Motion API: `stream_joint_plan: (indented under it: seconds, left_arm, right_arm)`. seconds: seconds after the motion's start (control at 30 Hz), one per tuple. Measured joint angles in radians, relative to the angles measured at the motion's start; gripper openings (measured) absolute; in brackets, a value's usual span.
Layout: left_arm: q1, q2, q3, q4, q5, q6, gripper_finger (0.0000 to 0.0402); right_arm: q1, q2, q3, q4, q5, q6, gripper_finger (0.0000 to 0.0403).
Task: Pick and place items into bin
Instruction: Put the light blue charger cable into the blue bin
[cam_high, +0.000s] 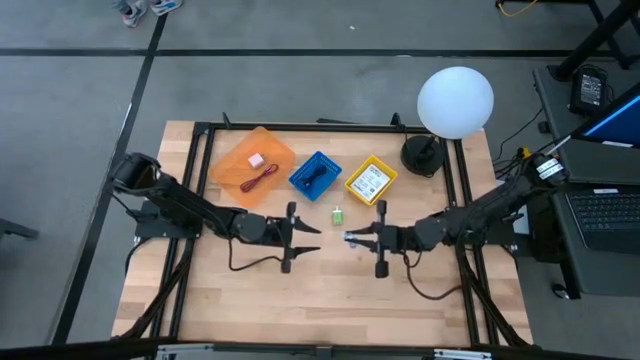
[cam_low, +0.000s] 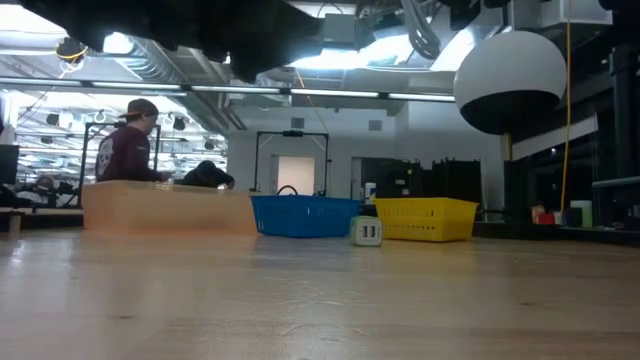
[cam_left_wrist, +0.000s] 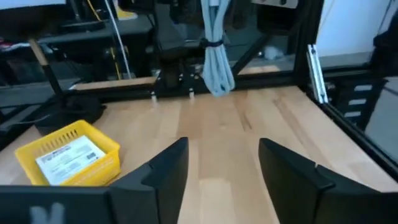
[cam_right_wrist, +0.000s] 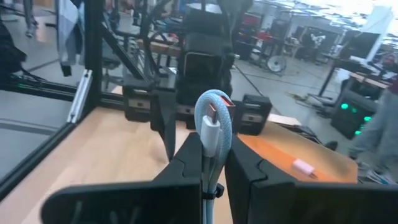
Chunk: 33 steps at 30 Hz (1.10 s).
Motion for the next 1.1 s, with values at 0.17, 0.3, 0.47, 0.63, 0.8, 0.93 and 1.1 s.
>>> stream_joint_plan:
  seconds: [0.17,0.3,0.47,0.63,0.8,0.93,1.1]
  left_arm:
    - [0.022,0.029,0.0,0.12,0.002,-0.027,0.021]
    - [0.038,0.038,0.018,0.129,0.054,-0.061,0.0211]
    - [0.049,0.038,0.045,0.129,0.107,-0.093,0.0206]
    - [0.049,0.057,0.072,0.128,0.106,-0.086,0.0207]
    - [0.049,0.112,0.094,0.129,0.107,-0.078,0.0204]
    - [0.049,0.144,0.127,0.132,0.12,-0.075,0.0203]
    - [0.046,0.16,0.155,0.13,0.196,-0.051,0.02]
  right_arm:
    - [-0.03,0.0,0.0,0.021,-0.078,0.004,0.0019]
    - [-0.039,0.0,0.0,0.025,-0.113,0.004,0.0019]
    - [-0.041,0.027,0.0,0.075,-0.12,-0.004,0.0019]
    - [-0.041,0.098,0.0,0.202,-0.155,-0.087,0.0019]
    - [-0.052,0.133,0.032,0.222,-0.154,-0.096,0.0019]
    - [-0.059,0.172,0.048,0.219,-0.154,-0.099,0.0019]
    - [-0.065,0.197,0.069,0.224,-0.155,-0.099,0.0019]
